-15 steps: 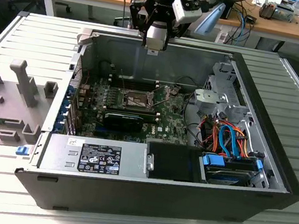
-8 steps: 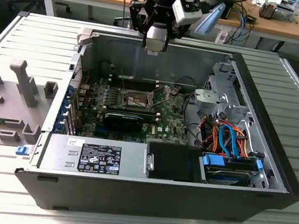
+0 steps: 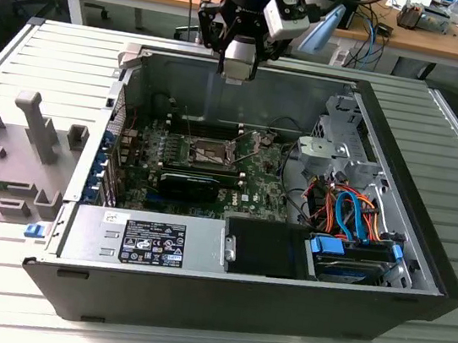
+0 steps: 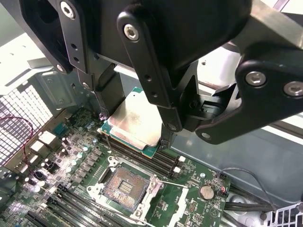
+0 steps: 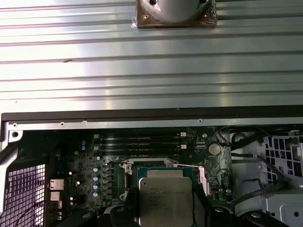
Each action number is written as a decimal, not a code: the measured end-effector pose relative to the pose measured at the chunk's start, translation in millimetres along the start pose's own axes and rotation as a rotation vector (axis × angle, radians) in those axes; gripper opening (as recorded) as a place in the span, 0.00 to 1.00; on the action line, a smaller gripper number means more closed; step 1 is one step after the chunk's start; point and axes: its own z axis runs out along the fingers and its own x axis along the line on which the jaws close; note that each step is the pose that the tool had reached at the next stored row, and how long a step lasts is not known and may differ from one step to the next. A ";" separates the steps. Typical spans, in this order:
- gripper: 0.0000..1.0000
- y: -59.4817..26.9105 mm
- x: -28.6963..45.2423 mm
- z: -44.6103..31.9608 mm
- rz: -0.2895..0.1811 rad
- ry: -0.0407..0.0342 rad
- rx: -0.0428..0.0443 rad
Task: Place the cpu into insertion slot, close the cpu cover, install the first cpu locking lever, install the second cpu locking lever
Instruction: 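Place the cpu into insertion slot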
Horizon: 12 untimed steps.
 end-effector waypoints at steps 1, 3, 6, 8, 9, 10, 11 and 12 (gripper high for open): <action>0.55 0.0 0.0 0.1 0.000 0.0000 0.0000; 0.55 -0.2 0.0 0.6 0.000 0.0000 -0.0001; 0.55 -0.3 0.0 1.0 0.000 0.0000 0.0000; 0.55 -0.5 0.0 1.3 0.000 0.0000 -0.0001; 0.55 -0.6 0.0 1.5 0.000 0.0000 -0.0001; 0.55 -0.7 -0.1 1.6 0.000 0.0000 0.0000; 0.55 -0.8 -0.1 1.8 0.000 0.0000 0.0000; 0.55 -0.8 -0.1 1.9 0.000 0.0000 0.0000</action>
